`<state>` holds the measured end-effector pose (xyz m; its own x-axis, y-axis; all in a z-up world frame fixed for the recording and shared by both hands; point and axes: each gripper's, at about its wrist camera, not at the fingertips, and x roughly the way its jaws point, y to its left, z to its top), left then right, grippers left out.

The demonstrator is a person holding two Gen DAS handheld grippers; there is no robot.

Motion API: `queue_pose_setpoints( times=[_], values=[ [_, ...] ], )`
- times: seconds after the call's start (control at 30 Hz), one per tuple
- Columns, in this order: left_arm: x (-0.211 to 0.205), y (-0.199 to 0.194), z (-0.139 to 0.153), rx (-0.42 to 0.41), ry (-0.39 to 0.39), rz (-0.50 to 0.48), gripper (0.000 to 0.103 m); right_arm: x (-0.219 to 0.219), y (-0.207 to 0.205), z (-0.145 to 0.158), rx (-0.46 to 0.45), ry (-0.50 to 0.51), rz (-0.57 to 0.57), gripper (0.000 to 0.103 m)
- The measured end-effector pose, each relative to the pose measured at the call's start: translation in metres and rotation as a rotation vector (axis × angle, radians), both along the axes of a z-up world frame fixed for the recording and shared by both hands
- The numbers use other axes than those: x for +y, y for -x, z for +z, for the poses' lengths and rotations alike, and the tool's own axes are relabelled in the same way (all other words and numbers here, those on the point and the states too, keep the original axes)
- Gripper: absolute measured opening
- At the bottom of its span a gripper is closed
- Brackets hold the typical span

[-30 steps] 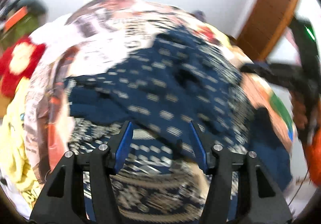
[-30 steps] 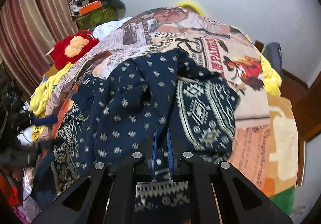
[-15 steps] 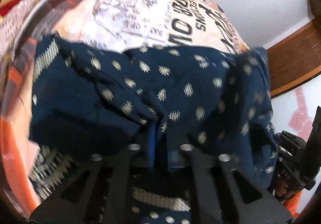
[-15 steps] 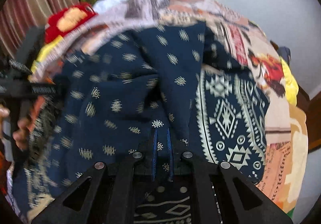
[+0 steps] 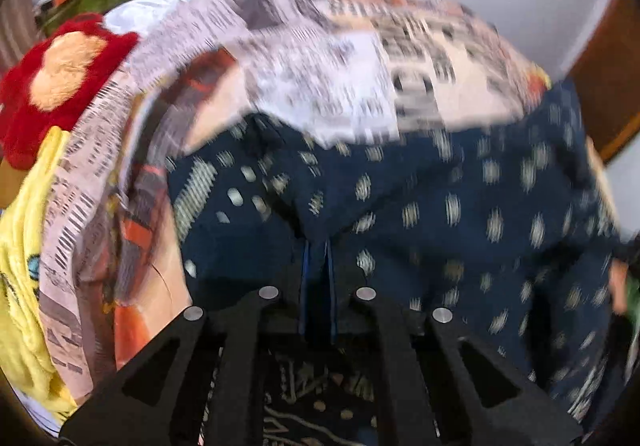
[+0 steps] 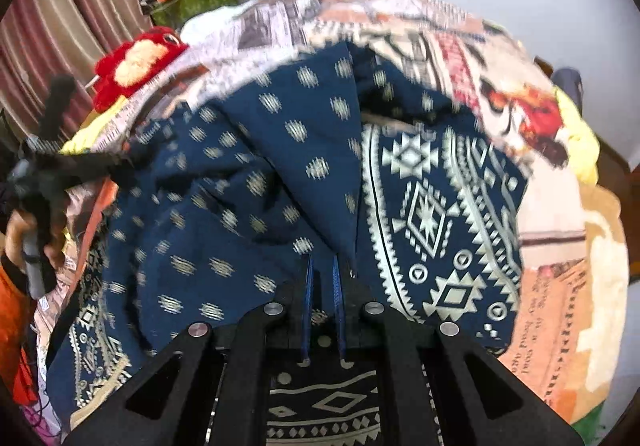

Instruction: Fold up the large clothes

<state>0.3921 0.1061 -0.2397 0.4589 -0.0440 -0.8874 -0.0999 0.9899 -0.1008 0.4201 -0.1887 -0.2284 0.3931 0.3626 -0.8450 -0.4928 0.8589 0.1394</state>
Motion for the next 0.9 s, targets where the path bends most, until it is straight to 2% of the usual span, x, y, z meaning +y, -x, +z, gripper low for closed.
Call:
queue_pose_setpoints(
  times=[0.1, 0.23, 0.3, 0.43, 0.57, 0.67, 0.77, 0.83, 0.9],
  values=[
    [-0.007, 0.011, -0.002, 0.023, -0.011, -0.041, 0.006, 0.003, 0.006, 0.021, -0.076, -0.018, 0.016, 0.006],
    [-0.002, 0.026, 0.028, -0.047, 0.049, -0.034, 0.011, 0.013, -0.004, 0.04, -0.156, -0.018, 0.032, 0.006],
    [-0.003, 0.025, 0.041, -0.082, 0.065, -0.032, 0.016, 0.021, -0.014, 0.04, -0.137, -0.026, 0.04, 0.006],
    [-0.018, 0.016, 0.06, -0.135, 0.057, -0.061, 0.027, 0.038, -0.041, 0.017, -0.027, -0.029, 0.045, 0.006],
    [-0.036, -0.001, 0.045, -0.097, 0.072, -0.093, 0.027, 0.043, -0.062, -0.027, 0.011, 0.14, -0.048, 0.006],
    [-0.048, -0.009, 0.02, -0.044, 0.035, -0.103, 0.027, 0.026, -0.062, -0.033, 0.012, 0.1, -0.061, 0.006],
    [-0.051, -0.011, -0.006, -0.006, 0.0, -0.106, 0.028, 0.015, -0.059, -0.032, -0.031, 0.177, -0.074, 0.006],
    [-0.051, -0.006, -0.014, -0.017, -0.003, -0.105, 0.028, 0.006, -0.057, -0.033, -0.028, 0.157, -0.049, 0.006],
    [-0.055, 0.0, -0.015, -0.037, -0.044, -0.118, 0.028, 0.001, -0.056, -0.034, -0.038, 0.161, -0.039, 0.006]
  ],
)
